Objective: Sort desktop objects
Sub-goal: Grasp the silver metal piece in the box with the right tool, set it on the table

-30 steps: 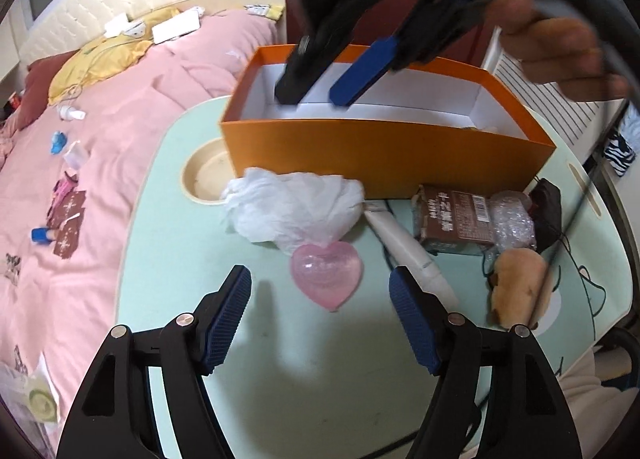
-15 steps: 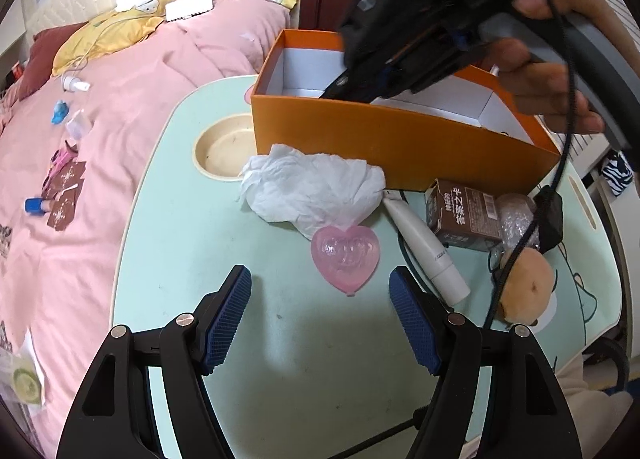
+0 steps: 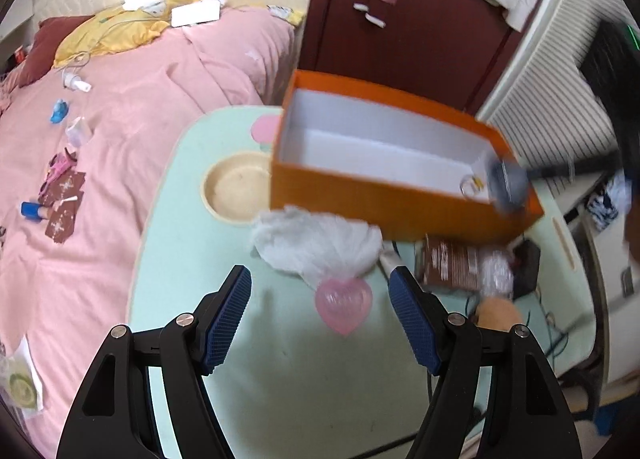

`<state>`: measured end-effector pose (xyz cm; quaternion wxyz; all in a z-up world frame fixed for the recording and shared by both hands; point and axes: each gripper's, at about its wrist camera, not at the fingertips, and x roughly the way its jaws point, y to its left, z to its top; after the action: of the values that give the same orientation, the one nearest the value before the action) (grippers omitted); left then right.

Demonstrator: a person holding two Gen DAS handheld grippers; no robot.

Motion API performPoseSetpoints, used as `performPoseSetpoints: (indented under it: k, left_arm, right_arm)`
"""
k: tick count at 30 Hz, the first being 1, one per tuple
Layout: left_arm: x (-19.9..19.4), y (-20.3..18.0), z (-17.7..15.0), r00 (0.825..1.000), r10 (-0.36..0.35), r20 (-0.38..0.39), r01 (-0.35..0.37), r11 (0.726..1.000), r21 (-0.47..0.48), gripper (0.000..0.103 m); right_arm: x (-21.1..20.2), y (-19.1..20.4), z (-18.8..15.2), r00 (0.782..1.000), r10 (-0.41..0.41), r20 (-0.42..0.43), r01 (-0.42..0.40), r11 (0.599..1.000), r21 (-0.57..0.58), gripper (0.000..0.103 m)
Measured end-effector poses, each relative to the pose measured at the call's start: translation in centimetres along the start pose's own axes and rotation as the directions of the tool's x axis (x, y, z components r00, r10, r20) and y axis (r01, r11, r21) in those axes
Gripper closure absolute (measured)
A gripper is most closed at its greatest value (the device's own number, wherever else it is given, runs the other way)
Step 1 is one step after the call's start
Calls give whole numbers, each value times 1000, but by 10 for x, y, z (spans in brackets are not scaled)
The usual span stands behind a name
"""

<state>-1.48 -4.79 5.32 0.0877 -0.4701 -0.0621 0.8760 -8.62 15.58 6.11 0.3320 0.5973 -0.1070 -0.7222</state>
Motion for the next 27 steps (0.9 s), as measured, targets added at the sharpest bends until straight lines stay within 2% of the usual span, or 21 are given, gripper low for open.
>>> performPoseSetpoints:
  k: [5, 8, 12, 17, 19, 22, 25, 27]
  left_arm:
    - [-6, -4, 26, 999, -1, 32, 0, 1000, 17, 31]
    - [-6, -18, 43, 999, -23, 33, 20, 997, 73, 31]
    - [11, -48, 67, 995, -82, -59, 91, 981, 171, 31]
    - [45, -95, 93, 971, -134, -198, 186, 943, 276, 31]
    - [64, -115, 97, 950, -148, -275, 231, 926, 300, 31]
    - [95, -142, 99, 900, -160, -405, 301, 901, 313, 31]
    - [124, -155, 95, 848, -154, -508, 325, 907, 268, 31]
    - [134, -160, 94, 825, -172, -538, 344, 908, 238, 31]
  right_arm:
    - [25, -15, -41, 999, 43, 14, -44, 996, 81, 98]
    - [35, -18, -52, 999, 21, 43, -25, 996, 89, 97]
    - [24, -23, -58, 992, 23, 126, -35, 994, 100, 94]
    - [-9, -40, -70, 973, 23, 229, -54, 990, 131, 79]
    - [-16, -49, -76, 968, 22, 250, -63, 985, 160, 75]
    - [-26, -62, -85, 959, 17, 283, -78, 976, 204, 72]
    - [-37, -76, -94, 949, 12, 314, -93, 965, 247, 71]
    - [-43, -84, -99, 943, 8, 332, -103, 957, 272, 71]
